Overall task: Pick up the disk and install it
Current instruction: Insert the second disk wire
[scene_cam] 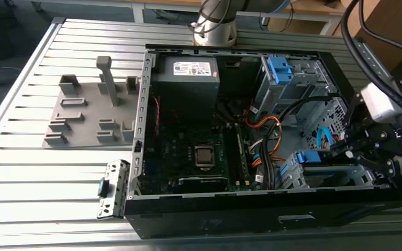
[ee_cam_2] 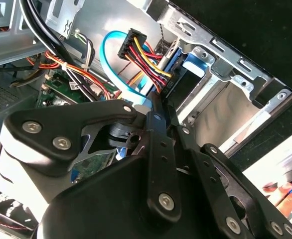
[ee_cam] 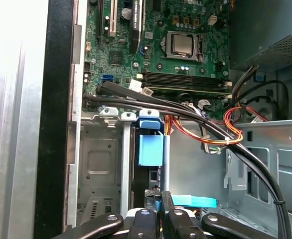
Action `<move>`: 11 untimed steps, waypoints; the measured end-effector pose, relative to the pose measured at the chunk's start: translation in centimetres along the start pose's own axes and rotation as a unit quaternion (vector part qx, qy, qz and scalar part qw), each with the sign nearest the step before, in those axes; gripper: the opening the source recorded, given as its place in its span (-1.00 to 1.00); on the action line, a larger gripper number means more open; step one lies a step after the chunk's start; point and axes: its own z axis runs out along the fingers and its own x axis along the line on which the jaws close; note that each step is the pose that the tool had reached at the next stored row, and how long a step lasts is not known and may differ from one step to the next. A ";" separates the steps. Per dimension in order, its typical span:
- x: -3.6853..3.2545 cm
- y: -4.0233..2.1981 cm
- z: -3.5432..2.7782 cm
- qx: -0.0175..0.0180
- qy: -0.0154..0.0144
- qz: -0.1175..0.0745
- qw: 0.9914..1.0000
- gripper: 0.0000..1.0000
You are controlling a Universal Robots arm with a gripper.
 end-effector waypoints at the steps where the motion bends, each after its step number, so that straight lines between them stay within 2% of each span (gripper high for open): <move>1: 0.02 0.00 0.02 0.000 0.000 0.000 1.000 -0.68; 11: 0.30 -0.01 0.25 0.000 0.000 0.000 1.000 -0.68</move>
